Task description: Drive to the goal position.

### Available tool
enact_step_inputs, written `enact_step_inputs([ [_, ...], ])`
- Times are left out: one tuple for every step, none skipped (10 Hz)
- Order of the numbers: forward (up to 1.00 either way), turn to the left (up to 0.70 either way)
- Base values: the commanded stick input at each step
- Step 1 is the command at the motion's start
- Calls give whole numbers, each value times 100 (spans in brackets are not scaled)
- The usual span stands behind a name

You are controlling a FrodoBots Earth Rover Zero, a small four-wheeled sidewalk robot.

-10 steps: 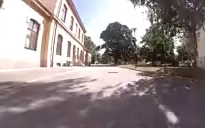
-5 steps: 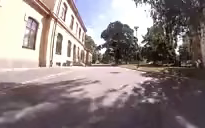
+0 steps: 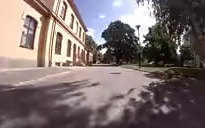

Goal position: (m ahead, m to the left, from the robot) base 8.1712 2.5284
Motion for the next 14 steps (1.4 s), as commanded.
enact_step_inputs([
  [85,0],
  [85,0],
  [85,0],
  [85,0],
  [85,0],
  [85,0],
  [85,0],
  [85,0],
  [85,0],
  [85,0],
  [85,0],
  [85,0],
  [85,0],
  [85,0],
])
